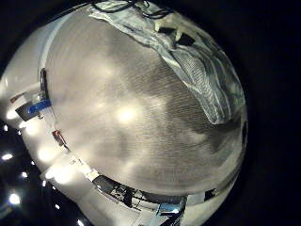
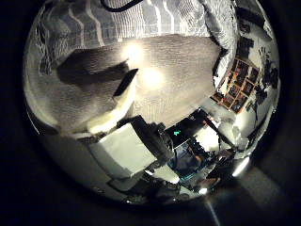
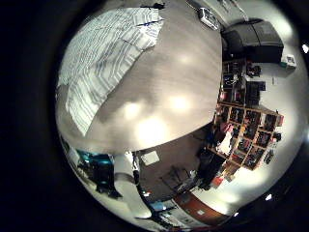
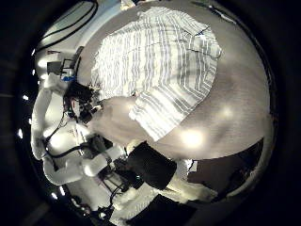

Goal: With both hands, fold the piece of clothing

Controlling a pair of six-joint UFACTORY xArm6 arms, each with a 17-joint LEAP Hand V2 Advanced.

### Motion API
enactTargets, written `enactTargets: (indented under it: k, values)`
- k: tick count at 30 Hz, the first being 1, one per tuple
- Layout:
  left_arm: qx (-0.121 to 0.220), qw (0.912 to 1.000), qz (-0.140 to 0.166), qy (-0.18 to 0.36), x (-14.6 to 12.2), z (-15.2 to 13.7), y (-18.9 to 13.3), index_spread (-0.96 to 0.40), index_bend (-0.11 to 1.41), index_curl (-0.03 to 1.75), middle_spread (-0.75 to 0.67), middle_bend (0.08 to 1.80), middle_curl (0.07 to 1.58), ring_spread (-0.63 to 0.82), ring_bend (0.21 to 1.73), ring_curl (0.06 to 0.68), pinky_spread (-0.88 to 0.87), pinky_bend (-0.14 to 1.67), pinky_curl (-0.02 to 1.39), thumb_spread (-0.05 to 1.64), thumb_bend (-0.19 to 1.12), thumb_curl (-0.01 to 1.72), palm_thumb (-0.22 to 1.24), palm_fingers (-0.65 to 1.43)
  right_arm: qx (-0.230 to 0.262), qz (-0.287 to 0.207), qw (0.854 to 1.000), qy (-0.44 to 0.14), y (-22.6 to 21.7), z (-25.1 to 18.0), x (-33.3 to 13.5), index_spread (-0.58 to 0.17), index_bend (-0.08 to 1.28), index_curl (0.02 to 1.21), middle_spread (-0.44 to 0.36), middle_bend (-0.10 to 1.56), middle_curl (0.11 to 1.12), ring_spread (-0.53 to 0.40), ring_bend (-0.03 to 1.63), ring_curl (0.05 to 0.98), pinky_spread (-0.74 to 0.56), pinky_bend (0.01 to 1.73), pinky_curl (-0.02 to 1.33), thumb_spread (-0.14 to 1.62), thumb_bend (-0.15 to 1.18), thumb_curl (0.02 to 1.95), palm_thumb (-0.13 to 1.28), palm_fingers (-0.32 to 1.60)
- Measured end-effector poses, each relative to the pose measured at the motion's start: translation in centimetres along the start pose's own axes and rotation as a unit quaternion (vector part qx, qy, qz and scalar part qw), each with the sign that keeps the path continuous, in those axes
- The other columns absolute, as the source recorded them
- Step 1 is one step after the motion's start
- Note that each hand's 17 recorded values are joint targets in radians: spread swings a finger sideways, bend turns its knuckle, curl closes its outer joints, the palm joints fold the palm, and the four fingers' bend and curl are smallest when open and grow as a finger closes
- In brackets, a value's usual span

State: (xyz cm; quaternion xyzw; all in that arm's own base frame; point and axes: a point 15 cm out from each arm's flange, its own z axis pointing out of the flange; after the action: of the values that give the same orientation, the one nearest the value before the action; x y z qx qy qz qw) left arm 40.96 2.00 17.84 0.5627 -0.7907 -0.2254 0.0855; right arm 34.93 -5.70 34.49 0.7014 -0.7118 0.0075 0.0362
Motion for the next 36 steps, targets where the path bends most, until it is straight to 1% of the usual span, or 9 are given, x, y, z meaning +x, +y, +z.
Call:
enactTargets:
  k: [6, 8, 13, 19, 20, 23, 29, 33, 36]
  values:
    - [0.001, 1.0, 0.002, -0.004, 0.4, -0.7, 0.0, -0.31, 0.24, 0.44, -0.38, 0.68, 0.51, -0.33, 0.76, 0.219, -0.36, 0.51, 0.38, 1.0, -0.01, 0.34, 0.45, 1.03, -0.001, -0.001, 1.0, 0.0, 0.1, 0.1, 0.0, -0.366, 0.17, 0.29, -0.03, 0.29, 0.37, 0.068, 0.51, 0.215, 0.36, 0.53, 0.2, 1.27, -0.01, 0.23, 0.26, 0.28]
    - [0.0, 1.0, 0.002, -0.004, 0.5, -0.9, 0.2, -0.37, 0.29, 0.48, -0.43, 0.78, 0.57, -0.42, 0.82, 0.263, -0.44, 0.54, 0.41, 1.01, -0.01, 0.34, 0.47, 1.15, -0.001, -0.001, 1.0, 0.0, 0.1, 0.1, 0.0, -0.366, 0.16, 0.29, -0.053, 0.3, 0.37, 0.066, 0.51, 0.214, 0.36, 0.52, 0.2, 1.27, -0.01, 0.23, 0.26, 0.29]
    - [-0.006, 1.0, 0.003, -0.004, 0.6, -1.7, 0.9, -0.49, 0.45, 0.6, -0.48, 0.89, 0.65, -0.5, 1.02, 0.365, -0.58, 0.68, 0.49, 1.06, 0.0, 0.35, 0.56, 1.27, -0.002, 0.0, 1.0, 0.001, 0.2, 0.2, 0.1, -0.369, 0.17, 0.29, -0.047, 0.3, 0.37, 0.063, 0.5, 0.212, 0.36, 0.51, 0.2, 1.27, -0.01, 0.23, 0.26, 0.29]
    - [-0.016, 0.9998, 0.01, 0.0, 0.8, -3.3, 2.2, -0.58, 0.58, 0.73, -0.5, 1.02, 0.72, -0.49, 1.18, 0.452, -0.63, 0.86, 0.59, 1.09, 0.02, 0.41, 0.7, 1.19, -0.003, -0.002, 1.0, 0.002, 0.2, 0.2, 0.1, -0.37, 0.16, 0.29, -0.06, 0.3, 0.37, 0.032, 0.54, 0.221, 0.35, 0.52, 0.2, 1.27, -0.01, 0.23, 0.26, 0.32]
    - [-0.013, 0.9998, 0.012, 0.003, 0.9, -3.8, 2.4, -0.6, 0.6, 0.76, -0.5, 1.03, 0.73, -0.49, 1.2, 0.463, -0.64, 0.88, 0.61, 1.09, 0.01, 0.42, 0.71, 1.17, -0.005, -0.004, 1.0, 0.004, 0.2, 0.3, 0.2, -0.376, 0.13, 0.28, -0.08, 0.28, 0.36, -0.01, 0.61, 0.237, 0.34, 0.52, 0.2, 1.27, -0.01, 0.23, 0.26, 0.35]
    - [-0.001, 0.9998, 0.016, 0.012, 1.3, -4.9, 2.6, -0.62, 0.63, 0.81, -0.5, 1.07, 0.76, -0.48, 1.25, 0.488, -0.64, 0.92, 0.64, 1.1, 0.0, 0.44, 0.73, 1.13, -0.016, -0.018, 1.0, 0.005, 0.6, 1.1, -0.2, -0.372, 0.14, 0.27, -0.077, 0.32, 0.37, -0.058, 0.68, 0.256, 0.3, 0.53, 0.19, 1.22, -0.02, 0.24, 0.27, 0.39]
    - [0.016, 0.9996, 0.019, 0.012, 1.7, -6.9, 2.7, -0.65, 0.64, 0.91, -0.49, 1.11, 0.8, -0.47, 1.29, 0.512, -0.65, 0.95, 0.7, 1.09, -0.02, 0.47, 0.74, 1.09, -0.086, -0.062, 0.994, -0.002, 2.3, 6.5, -2.0, -0.314, 0.11, 0.23, -0.091, 0.34, 0.38, -0.109, 0.76, 0.285, 0.25, 0.62, 0.22, 1.13, -0.02, 0.28, 0.33, 0.27]
    - [0.015, 0.9997, 0.018, 0.01, 1.6, -7.7, 3.0, -0.66, 0.64, 0.96, -0.48, 1.12, 0.81, -0.47, 1.31, 0.517, -0.65, 0.96, 0.73, 1.09, -0.02, 0.48, 0.74, 1.07, -0.142, -0.093, 0.985, -0.001, 2.6, 10.5, -4.2, -0.264, 0.13, 0.22, -0.064, 0.32, 0.38, -0.089, 0.75, 0.285, 0.26, 0.67, 0.23, 1.11, -0.02, 0.29, 0.34, 0.17]
    - [0.017, 0.9996, 0.018, 0.009, 1.5, -8.2, 3.3, -0.67, 0.63, 0.99, -0.48, 1.13, 0.82, -0.46, 1.31, 0.52, -0.65, 0.95, 0.75, 1.09, -0.02, 0.49, 0.74, 1.07, -0.168, -0.104, 0.98, 0.003, 2.4, 12.7, -4.8, -0.243, 0.14, 0.23, -0.045, 0.33, 0.38, -0.07, 0.74, 0.282, 0.26, 0.67, 0.23, 1.1, -0.02, 0.29, 0.34, 0.15]
